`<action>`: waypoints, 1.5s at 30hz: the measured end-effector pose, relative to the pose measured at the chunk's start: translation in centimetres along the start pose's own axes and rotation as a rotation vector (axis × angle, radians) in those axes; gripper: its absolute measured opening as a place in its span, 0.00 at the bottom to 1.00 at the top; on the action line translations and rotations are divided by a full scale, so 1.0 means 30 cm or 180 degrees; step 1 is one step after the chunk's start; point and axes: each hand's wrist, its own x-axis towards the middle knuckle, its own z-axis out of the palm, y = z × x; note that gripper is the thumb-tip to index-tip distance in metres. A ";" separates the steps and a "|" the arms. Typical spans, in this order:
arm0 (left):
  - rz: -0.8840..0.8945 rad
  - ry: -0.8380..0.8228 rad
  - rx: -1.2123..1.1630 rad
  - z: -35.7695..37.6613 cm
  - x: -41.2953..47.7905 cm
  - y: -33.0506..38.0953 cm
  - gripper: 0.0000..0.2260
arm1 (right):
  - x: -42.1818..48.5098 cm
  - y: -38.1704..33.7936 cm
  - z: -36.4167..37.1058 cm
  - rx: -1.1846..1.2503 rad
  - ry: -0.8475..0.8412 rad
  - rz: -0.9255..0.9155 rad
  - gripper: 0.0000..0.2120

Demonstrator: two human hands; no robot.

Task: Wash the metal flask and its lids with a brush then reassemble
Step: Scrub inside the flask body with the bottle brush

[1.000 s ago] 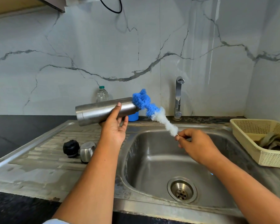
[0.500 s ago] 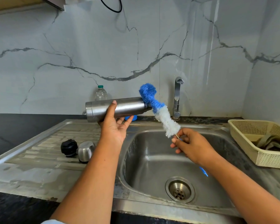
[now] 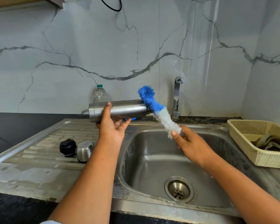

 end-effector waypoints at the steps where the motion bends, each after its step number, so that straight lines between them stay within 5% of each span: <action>1: -0.0018 -0.0008 0.0050 0.002 0.002 -0.002 0.33 | 0.002 0.002 0.002 0.0033 0.0019 0.0022 0.09; 10: -0.0188 -0.0002 0.0191 0.011 -0.020 -0.017 0.27 | 0.013 0.017 0.011 0.0395 0.0101 0.0243 0.07; 14: -0.0116 -0.0028 0.0042 0.021 -0.027 -0.017 0.26 | -0.001 0.007 0.009 0.0369 0.0213 0.0170 0.19; 22: -0.0147 0.0143 -0.0117 0.007 -0.022 -0.011 0.22 | 0.005 0.015 0.022 0.0283 0.0374 0.0224 0.19; 41: -0.0190 -0.0283 0.0474 0.045 -0.048 -0.081 0.27 | 0.019 0.012 0.016 -0.0039 0.0589 0.0277 0.20; 45: 0.0006 -0.0161 0.0055 0.022 -0.013 -0.039 0.29 | 0.004 0.020 0.001 -0.0120 0.0432 0.0348 0.17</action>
